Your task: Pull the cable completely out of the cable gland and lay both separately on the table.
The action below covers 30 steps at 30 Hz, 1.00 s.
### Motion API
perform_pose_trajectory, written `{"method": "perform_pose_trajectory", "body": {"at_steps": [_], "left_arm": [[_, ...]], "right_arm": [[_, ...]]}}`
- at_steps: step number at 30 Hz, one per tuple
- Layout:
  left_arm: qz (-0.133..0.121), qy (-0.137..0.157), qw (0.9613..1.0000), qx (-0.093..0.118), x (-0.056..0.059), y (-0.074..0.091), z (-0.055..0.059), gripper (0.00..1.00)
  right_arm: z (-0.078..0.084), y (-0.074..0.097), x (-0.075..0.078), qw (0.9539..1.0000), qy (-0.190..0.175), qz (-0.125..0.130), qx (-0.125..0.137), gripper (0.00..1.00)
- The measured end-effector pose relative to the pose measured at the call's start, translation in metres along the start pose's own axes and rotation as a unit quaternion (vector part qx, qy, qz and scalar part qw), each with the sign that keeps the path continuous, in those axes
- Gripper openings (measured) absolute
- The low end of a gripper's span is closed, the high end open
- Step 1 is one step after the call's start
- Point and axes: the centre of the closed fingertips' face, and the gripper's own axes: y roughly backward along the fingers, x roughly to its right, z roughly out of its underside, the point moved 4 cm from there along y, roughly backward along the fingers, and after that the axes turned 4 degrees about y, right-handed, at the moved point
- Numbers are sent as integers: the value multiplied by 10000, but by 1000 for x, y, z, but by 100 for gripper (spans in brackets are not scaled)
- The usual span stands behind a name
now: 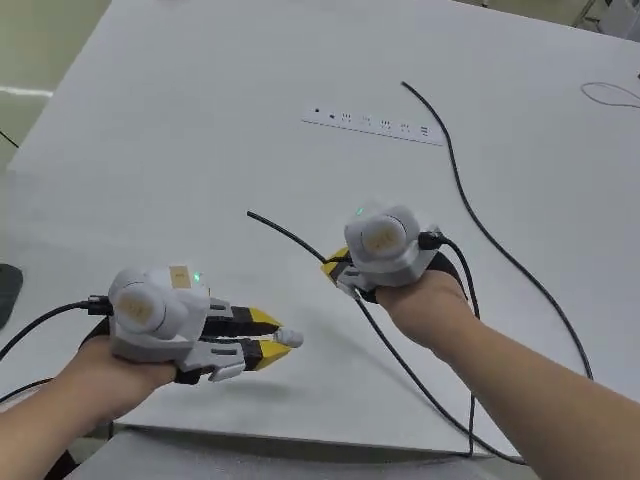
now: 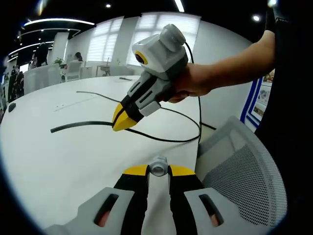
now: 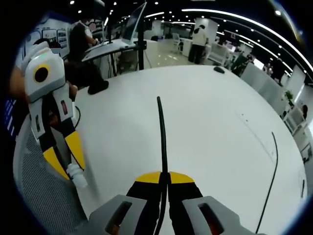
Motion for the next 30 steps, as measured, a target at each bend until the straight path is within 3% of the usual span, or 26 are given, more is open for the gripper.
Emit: {"method": "perform_pose_trajectory", "body": {"at_steps": [6, 9, 13, 23, 30], "left_arm": [[-75, 88, 9999, -82, -7, -2, 14, 15], [-90, 142, 9998, -145, -9, -4, 20, 15], [-129, 252, 9995, -171, -15, -8, 28, 15], [-220, 400, 9987, -238, -23, -16, 46, 15], [-267, 434, 9982, -325, -26, -19, 56, 15]], "right_arm": [[-10, -25, -12, 9986, 483, -232, 19, 0], [-14, -38, -21, 9951, 885, -452, 11, 0], [-10, -50, -30, 9911, 1143, -668, -115, 0], [-1, -66, -46, 9850, 1441, -921, -244, 0], [4, -72, -54, 9837, 1417, -1073, -281, 0]]}}
